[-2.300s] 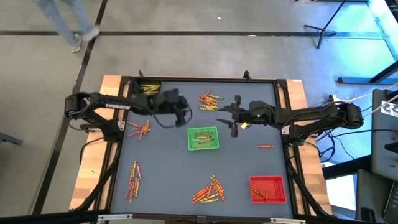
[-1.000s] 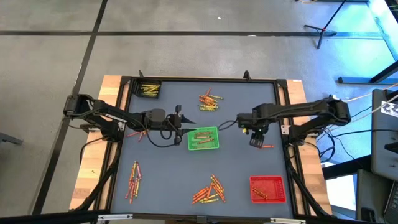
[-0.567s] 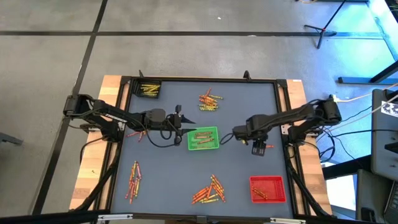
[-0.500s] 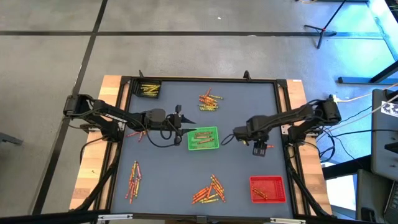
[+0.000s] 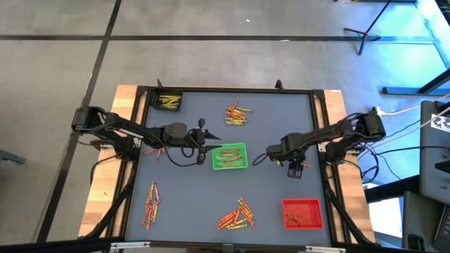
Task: Sort crayons
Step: Put the orange crayon into the red bin
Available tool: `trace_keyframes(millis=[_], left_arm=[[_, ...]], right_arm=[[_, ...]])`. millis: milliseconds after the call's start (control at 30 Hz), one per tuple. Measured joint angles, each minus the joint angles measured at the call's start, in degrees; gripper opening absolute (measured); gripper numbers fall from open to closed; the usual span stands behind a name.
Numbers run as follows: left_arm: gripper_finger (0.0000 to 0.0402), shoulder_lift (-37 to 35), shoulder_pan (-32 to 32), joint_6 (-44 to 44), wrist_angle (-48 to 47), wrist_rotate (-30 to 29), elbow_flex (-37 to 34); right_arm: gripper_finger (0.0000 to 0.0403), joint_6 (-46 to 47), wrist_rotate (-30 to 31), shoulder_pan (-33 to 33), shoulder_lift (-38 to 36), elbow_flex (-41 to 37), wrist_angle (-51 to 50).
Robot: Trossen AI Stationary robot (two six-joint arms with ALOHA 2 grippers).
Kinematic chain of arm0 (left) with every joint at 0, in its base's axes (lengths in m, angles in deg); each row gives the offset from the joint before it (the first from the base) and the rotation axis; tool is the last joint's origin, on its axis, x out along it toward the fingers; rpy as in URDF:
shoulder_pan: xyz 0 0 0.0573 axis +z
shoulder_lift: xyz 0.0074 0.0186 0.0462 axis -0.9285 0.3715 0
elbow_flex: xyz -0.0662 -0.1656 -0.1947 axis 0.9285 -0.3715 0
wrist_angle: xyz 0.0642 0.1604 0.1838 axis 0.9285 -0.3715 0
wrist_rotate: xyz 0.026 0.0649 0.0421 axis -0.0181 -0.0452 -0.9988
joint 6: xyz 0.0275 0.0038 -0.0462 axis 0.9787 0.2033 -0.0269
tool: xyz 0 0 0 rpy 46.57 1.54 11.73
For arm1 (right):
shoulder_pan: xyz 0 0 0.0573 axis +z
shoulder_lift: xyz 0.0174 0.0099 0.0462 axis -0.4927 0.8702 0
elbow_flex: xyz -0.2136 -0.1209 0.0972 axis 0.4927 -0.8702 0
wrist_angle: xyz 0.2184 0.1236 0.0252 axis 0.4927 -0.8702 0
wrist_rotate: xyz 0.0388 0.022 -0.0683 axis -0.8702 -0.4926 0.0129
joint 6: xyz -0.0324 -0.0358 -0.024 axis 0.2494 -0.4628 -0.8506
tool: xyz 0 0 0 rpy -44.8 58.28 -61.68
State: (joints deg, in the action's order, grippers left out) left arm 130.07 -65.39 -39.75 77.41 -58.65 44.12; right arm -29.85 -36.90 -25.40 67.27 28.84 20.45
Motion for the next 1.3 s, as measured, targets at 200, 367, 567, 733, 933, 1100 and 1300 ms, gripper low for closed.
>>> trace_keyframes(millis=[200,367,567,733,933,1100,1300], left_arm=[[0.0118,0.0,0.0,0.0,0.0,0.0,0.0],[0.0118,0.0,0.0,0.0,0.0,0.0,0.0],[0.0118,0.0,0.0,0.0,0.0,0.0,0.0],[0.0118,0.0,0.0,0.0,0.0,0.0,0.0],[0.0118,0.0,0.0,0.0,0.1,0.0,0.0],[0.0118,0.0,0.0,0.0,0.1,0.0,0.0],[0.0118,0.0,0.0,0.0,0.1,0.0,0.0]], right_arm=[[0.019,-0.5,-0.3,0.0,2.8,-0.7,1.9],[0.0116,-2.2,-1.4,0.0,3.7,-0.6,2.3],[0.0012,-3.9,-1.1,0.0,3.7,-0.7,2.2],[0.0032,-3.3,-0.1,0.1,3.0,-0.7,2.2],[0.0009,-3.2,0.1,0.0,0.7,2.6,-1.1],[0.0016,-0.6,-4.7,2.7,-2.6,5.2,-2.4],[0.0014,9.1,-10.5,11.9,-6.1,10.2,-5.2]])
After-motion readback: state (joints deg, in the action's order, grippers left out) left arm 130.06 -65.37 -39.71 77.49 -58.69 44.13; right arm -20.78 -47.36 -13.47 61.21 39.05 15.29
